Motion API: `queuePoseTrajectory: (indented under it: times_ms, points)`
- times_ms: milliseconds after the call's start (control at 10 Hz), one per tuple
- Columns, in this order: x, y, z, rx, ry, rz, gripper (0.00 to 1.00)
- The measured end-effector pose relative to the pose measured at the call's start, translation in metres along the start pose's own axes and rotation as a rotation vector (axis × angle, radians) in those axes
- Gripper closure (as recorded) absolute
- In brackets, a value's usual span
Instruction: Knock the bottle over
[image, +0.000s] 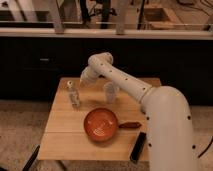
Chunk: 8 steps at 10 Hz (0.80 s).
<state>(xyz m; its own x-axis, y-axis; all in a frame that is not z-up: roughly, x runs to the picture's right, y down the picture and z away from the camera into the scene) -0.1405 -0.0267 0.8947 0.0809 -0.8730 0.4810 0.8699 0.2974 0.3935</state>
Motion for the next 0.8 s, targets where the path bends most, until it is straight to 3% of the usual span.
queuePoseTrajectory:
  times_ms: [600,800]
  points:
    - [0.014,-0.034,0.013,0.024,0.076,0.039,0.99]
    - [0.021,-0.036,0.015,0.046,0.081,0.053,0.99]
